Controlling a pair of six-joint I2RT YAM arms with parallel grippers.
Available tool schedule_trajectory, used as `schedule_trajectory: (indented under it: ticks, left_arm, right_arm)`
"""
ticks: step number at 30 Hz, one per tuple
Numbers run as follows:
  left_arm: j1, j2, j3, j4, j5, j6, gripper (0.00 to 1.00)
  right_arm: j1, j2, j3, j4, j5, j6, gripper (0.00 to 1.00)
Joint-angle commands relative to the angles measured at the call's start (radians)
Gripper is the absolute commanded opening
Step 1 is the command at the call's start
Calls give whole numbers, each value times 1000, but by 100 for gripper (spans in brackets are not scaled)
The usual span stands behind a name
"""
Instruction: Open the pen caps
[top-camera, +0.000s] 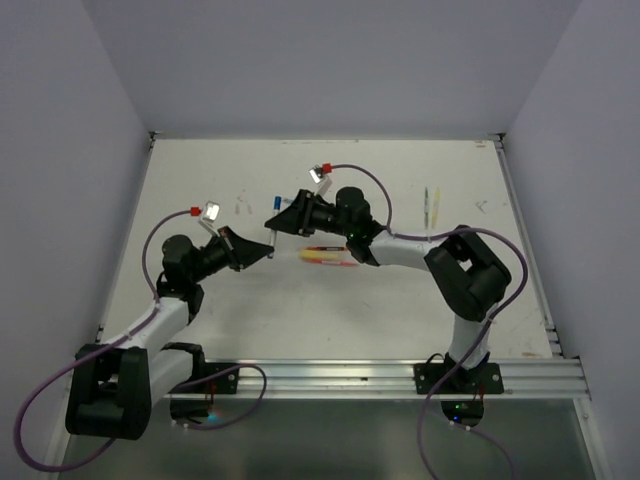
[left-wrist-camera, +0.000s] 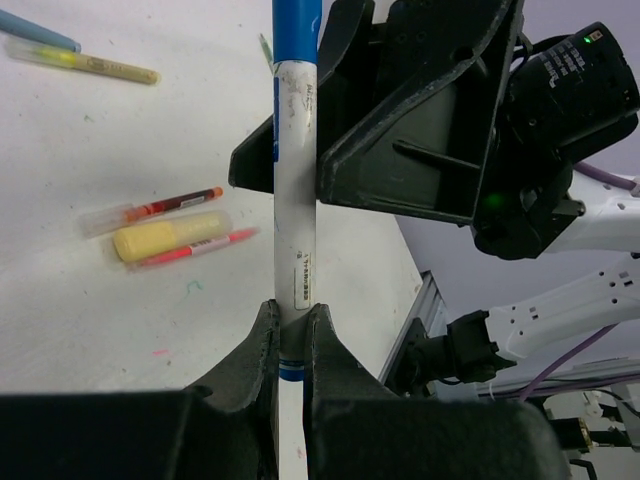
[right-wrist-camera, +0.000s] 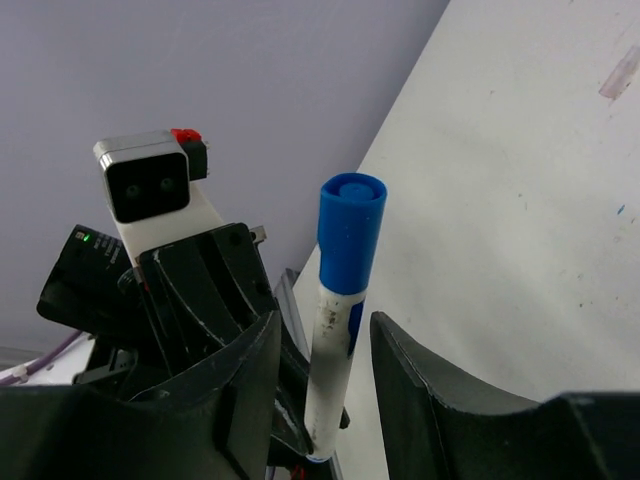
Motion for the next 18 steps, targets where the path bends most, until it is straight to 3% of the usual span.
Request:
schedule_trajectory:
  ticks: [1, 4, 5, 7, 8, 10, 11, 12, 14, 18]
  left_arm:
    - [-7, -1, 16, 80, 37, -29, 0]
    - [-7, -6, 25, 75, 44, -29, 0]
    - [-7, -7, 33, 71, 46, -24, 0]
    - [-7, -12, 45, 33, 45, 0, 0]
    - [-7, -18, 64, 8, 43, 14, 2]
    - [-7, -27, 94, -90, 12, 66, 23]
    - [-7, -47, 107, -130, -6, 88, 42]
    - [-6, -59, 117, -200, -52, 106, 48]
    - [-6, -96, 145, -244, -90, 138, 57]
    - [-6, -110, 217, -363, -179, 166, 59]
  right_arm:
    - [15, 39, 52, 59, 38, 8, 44]
    - [35, 64, 70, 64, 38, 14, 25]
    - [35, 72, 72, 67, 41, 14, 10]
    - [43, 70, 63, 68, 50, 8, 0]
    - [43, 63, 61, 59, 52, -1, 0]
    - [43, 47, 56, 7, 52, -50, 0]
    - [43, 35, 56, -27, 62, -76, 0]
    - [45, 8, 59, -113, 71, -113, 0]
    - [45, -16, 69, -203, 82, -225, 0]
    - [46, -57, 92, -457, 124, -401, 0]
